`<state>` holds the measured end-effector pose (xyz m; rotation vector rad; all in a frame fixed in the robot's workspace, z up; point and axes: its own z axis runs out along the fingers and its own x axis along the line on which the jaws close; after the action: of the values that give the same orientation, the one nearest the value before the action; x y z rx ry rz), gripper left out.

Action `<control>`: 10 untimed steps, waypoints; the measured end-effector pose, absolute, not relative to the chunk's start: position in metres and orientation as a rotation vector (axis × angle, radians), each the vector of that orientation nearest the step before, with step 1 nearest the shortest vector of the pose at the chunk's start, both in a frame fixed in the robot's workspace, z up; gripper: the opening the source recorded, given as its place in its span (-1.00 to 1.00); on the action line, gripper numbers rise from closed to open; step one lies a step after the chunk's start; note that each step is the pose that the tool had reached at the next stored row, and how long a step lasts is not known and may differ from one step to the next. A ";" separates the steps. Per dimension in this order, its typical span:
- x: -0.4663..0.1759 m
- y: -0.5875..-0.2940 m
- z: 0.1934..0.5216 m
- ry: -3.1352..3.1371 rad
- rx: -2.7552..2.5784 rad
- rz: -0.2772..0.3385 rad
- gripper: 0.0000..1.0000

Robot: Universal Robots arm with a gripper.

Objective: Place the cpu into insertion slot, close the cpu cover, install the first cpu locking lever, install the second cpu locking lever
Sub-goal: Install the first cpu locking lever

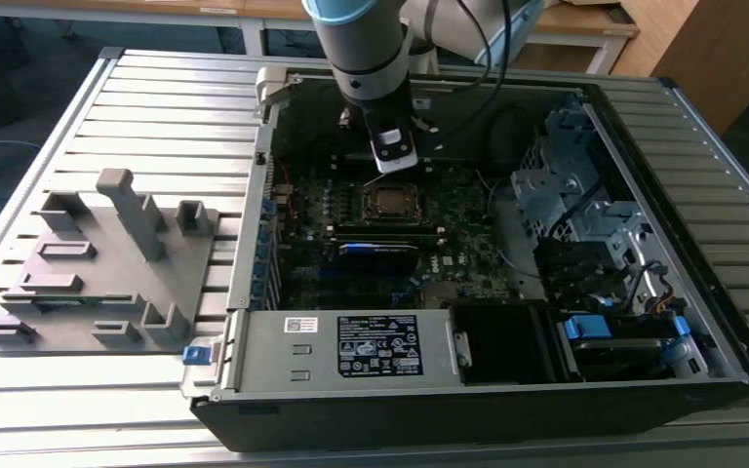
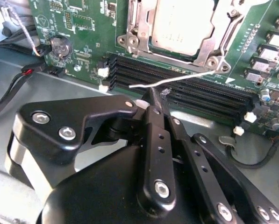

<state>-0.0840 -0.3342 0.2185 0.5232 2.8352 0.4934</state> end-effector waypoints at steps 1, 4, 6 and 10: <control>-0.084 -0.334 0.219 2.835 0.523 0.494 -0.80; -0.084 -0.334 0.221 2.835 0.523 0.494 -0.80; -0.085 -0.334 0.221 2.835 0.523 0.494 -0.80; -0.089 -0.334 0.221 2.834 0.523 0.494 -0.80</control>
<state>-0.0890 -0.3342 0.2212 0.5225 2.8338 0.4937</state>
